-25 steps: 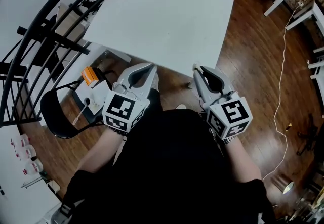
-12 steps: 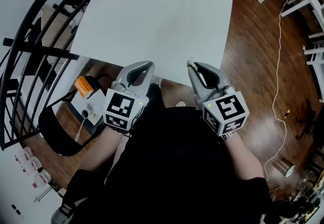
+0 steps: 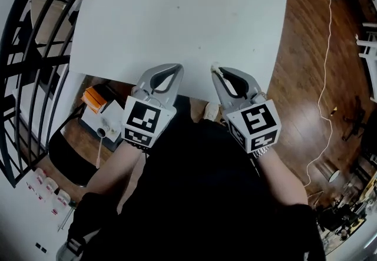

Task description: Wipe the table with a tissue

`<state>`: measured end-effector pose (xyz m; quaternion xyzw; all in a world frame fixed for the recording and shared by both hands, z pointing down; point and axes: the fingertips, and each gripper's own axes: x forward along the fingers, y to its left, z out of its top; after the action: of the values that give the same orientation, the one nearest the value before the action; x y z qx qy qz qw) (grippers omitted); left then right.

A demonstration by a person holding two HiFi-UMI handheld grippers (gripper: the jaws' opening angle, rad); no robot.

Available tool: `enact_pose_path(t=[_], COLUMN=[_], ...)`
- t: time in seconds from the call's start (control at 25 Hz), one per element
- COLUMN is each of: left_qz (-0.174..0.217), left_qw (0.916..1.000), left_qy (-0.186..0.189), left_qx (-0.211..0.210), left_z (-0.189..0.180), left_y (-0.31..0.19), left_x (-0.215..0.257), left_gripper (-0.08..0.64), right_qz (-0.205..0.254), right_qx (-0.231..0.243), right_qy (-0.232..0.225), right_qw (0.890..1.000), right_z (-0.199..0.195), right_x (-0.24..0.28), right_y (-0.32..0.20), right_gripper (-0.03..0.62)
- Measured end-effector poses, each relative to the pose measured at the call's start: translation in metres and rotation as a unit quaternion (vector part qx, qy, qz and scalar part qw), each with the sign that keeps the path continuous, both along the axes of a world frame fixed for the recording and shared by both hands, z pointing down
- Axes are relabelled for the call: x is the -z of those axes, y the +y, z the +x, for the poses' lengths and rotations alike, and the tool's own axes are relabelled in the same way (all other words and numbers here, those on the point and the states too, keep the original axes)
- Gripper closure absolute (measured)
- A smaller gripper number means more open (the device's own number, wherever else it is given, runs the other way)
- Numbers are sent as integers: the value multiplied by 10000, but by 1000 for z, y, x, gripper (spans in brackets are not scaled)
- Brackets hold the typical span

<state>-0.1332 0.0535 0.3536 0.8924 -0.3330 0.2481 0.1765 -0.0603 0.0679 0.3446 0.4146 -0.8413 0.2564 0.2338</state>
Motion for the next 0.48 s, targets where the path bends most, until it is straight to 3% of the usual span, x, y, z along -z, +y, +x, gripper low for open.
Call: enact_pose_path(t=[0.48], left_qz=[-600], left_qw=[9978], left_qy=[-65], left_qx=[-273], left_z=[-9], left_y=[-39], left_x=[-52], left_gripper=[543], right_qz=[-796], right_qx=[-23], right_qy=[279], right_qw=[9964], right_z=[-23], right_x=[-77], right_y=[-31], right_gripper=[557])
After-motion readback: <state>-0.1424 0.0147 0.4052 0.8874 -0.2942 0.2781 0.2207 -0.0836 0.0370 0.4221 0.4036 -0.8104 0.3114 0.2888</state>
